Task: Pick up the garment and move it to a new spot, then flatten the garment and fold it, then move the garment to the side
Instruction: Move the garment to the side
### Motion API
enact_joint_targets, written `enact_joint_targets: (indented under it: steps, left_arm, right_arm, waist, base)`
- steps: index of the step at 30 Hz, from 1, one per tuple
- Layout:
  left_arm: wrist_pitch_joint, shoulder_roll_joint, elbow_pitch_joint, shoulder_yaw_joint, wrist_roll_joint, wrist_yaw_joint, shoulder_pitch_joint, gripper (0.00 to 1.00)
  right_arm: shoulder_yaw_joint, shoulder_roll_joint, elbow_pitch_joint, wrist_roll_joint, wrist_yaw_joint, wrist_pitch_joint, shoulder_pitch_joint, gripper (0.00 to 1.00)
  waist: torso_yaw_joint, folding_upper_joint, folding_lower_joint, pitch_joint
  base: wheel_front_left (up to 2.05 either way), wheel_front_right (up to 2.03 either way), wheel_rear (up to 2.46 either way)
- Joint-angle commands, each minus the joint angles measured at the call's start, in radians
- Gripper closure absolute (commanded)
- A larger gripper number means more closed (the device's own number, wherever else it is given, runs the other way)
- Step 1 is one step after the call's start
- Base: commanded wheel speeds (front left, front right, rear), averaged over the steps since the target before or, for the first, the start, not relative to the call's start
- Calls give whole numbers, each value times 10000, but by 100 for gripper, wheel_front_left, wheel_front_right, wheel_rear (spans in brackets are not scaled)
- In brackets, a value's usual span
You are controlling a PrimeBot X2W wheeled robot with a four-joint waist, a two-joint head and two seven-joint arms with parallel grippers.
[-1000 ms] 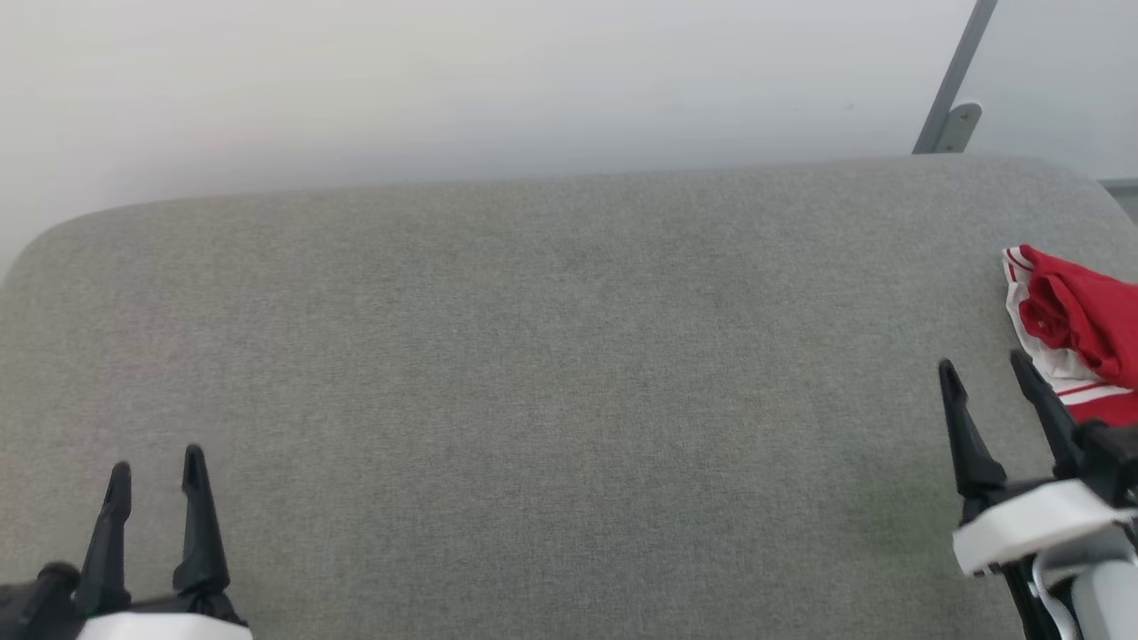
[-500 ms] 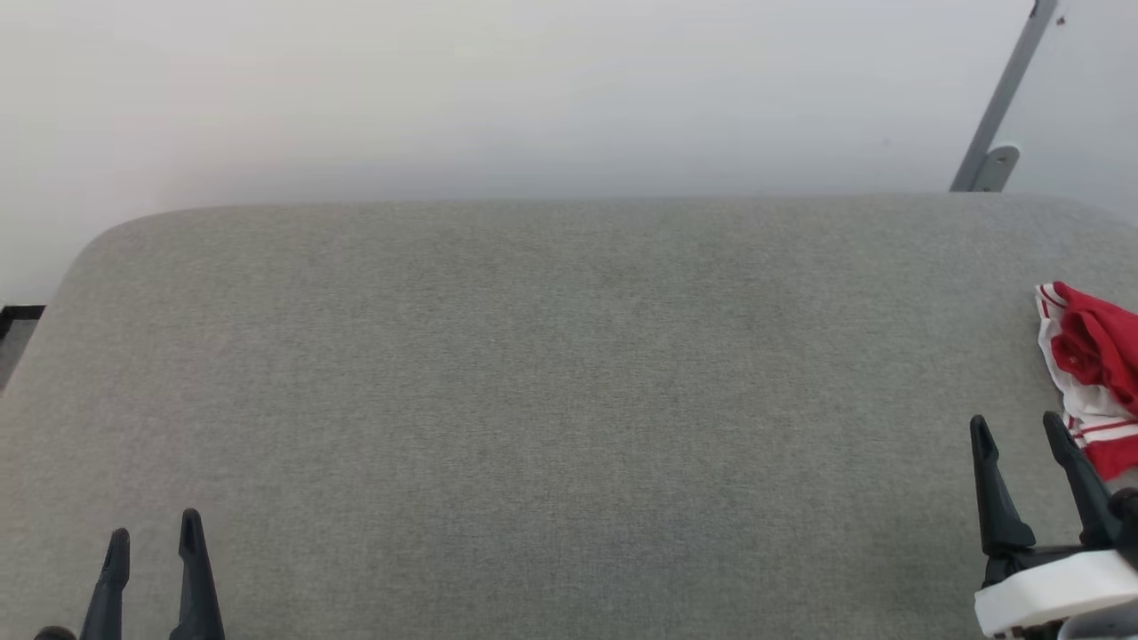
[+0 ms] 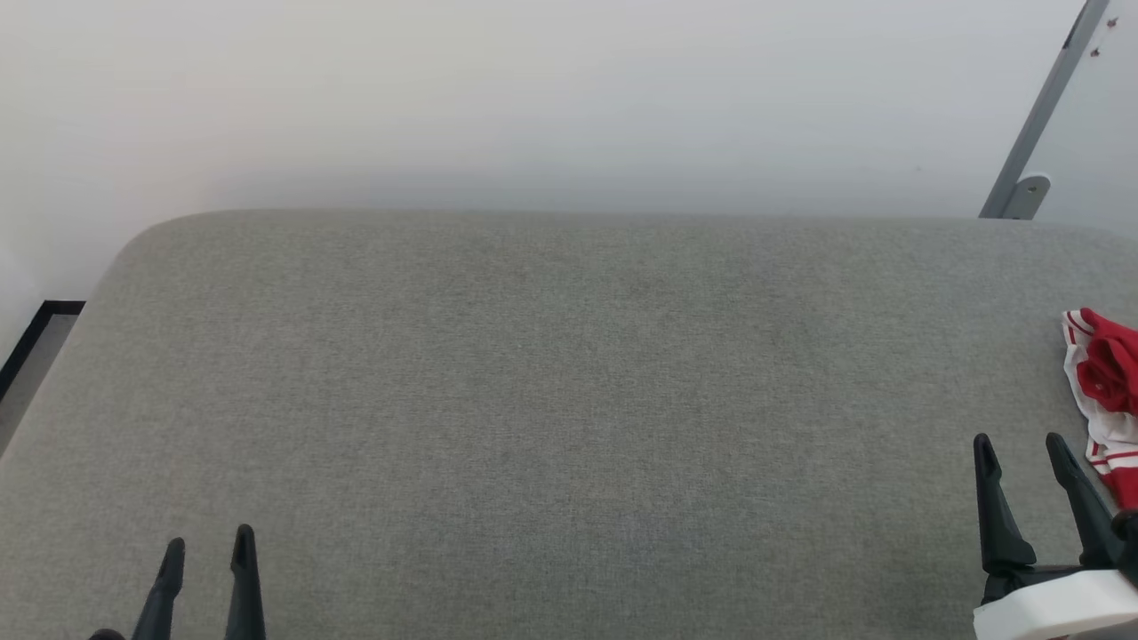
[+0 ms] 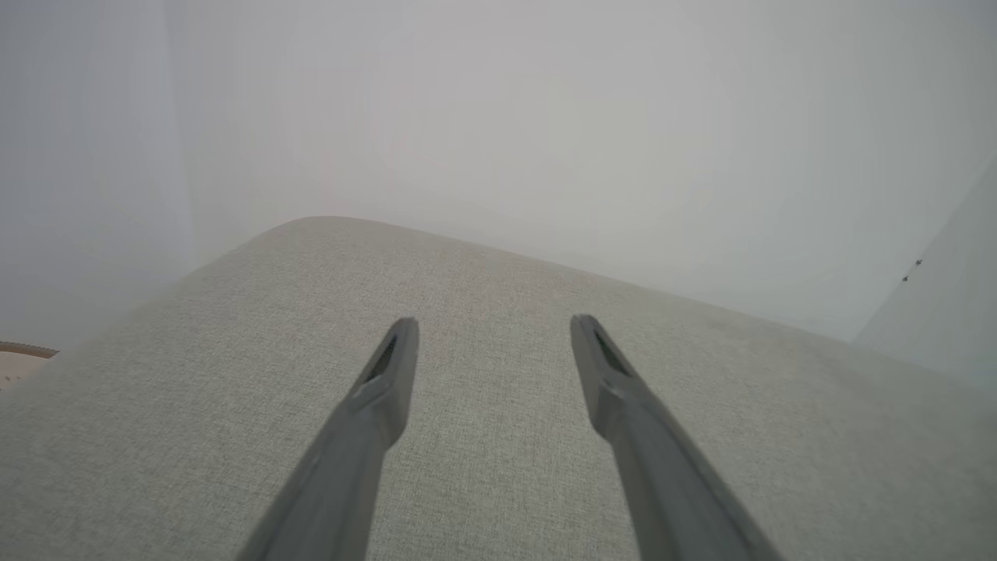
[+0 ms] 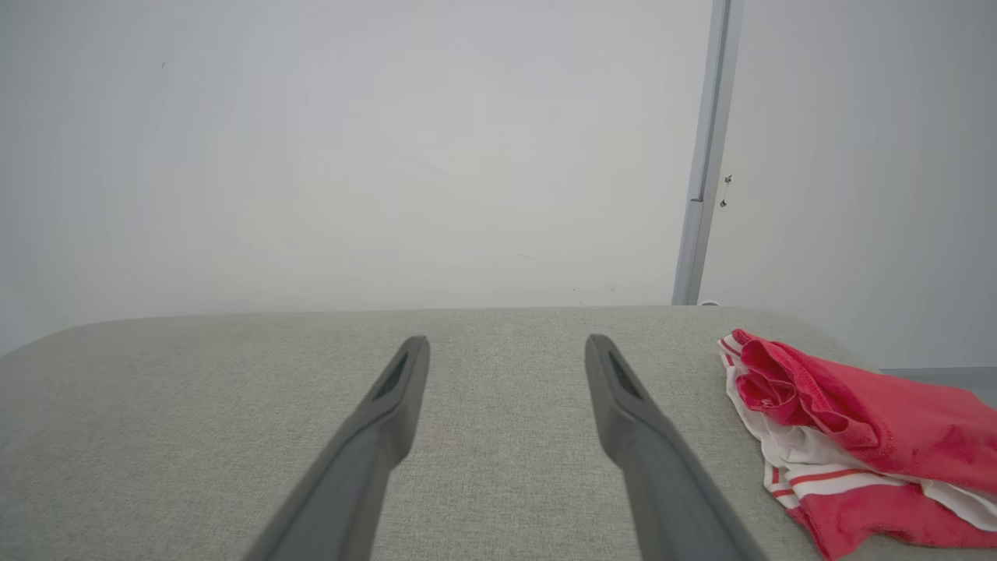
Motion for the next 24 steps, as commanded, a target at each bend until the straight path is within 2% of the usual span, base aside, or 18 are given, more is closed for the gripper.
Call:
enact_joint_targets:
  steps: [1,10,24]
  left_arm:
    - [-48,34,19,-13,-6,-40,87,0]
    - [-48,193,109,-625,122,-40,-275,0]
    - [-48,246,131,-754,123,-40,-545,0]
  right_arm:
    - [-6,40,-14,51,-4,-45,94,0]
    - [-36,166,18,33,-4,-46,249,0]
    - [-241,498,-276,-86,-4,-46,505,0]
  waist:
    - [21,-1,0,-15]
    - [199,-1,0,-132]
    - [189,-1,0,-182]
  base:
    - [0,0,0]
    - [0,0,0]
    - [0,0,0]
